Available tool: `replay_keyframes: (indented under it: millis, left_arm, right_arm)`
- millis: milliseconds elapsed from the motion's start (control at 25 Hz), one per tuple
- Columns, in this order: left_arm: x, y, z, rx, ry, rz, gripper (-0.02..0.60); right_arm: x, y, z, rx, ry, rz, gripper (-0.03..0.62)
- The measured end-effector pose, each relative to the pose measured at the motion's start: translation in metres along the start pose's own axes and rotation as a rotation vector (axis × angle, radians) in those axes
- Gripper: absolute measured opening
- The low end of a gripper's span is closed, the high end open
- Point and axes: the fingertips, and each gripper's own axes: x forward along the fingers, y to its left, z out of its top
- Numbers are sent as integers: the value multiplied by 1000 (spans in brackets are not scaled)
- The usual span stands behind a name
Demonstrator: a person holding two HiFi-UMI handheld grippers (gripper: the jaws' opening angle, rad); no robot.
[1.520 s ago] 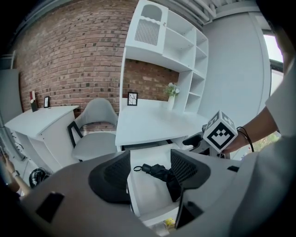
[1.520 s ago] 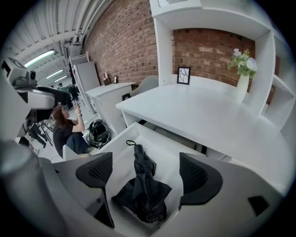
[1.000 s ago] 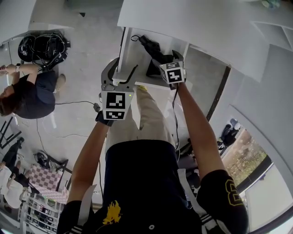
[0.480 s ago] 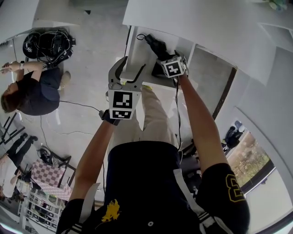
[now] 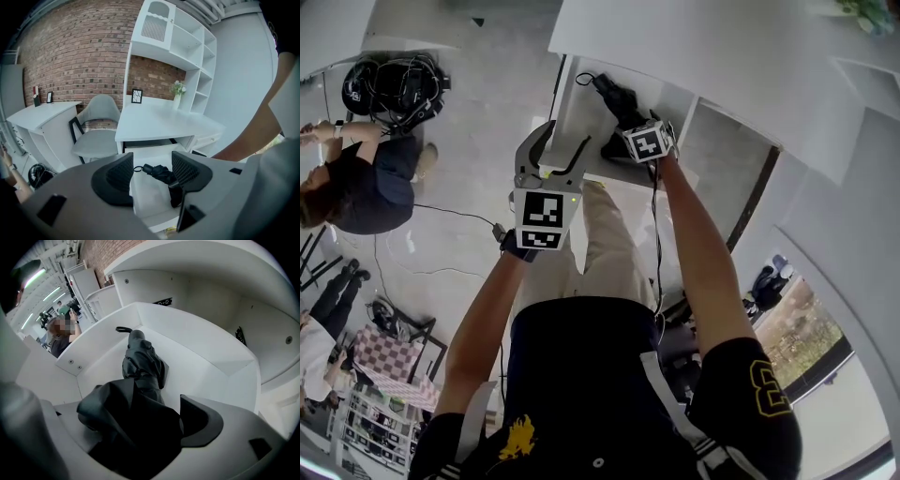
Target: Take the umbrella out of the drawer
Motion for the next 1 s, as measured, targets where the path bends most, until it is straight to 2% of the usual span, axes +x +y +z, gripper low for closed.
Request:
replay_keyframes:
  millis: [120, 240, 1000]
  left_arm:
    - [0, -3, 2, -2, 0, -6, 270]
    - [0, -4, 2, 1, 1, -7, 270]
    - [-1, -10, -11, -11, 12, -14, 264]
  right_arm:
    - [-1, 4, -2, -28, 20, 9, 390]
    - [5, 10, -2, -73, 35, 19, 347]
    - [14, 13, -6, -126, 62, 5, 302]
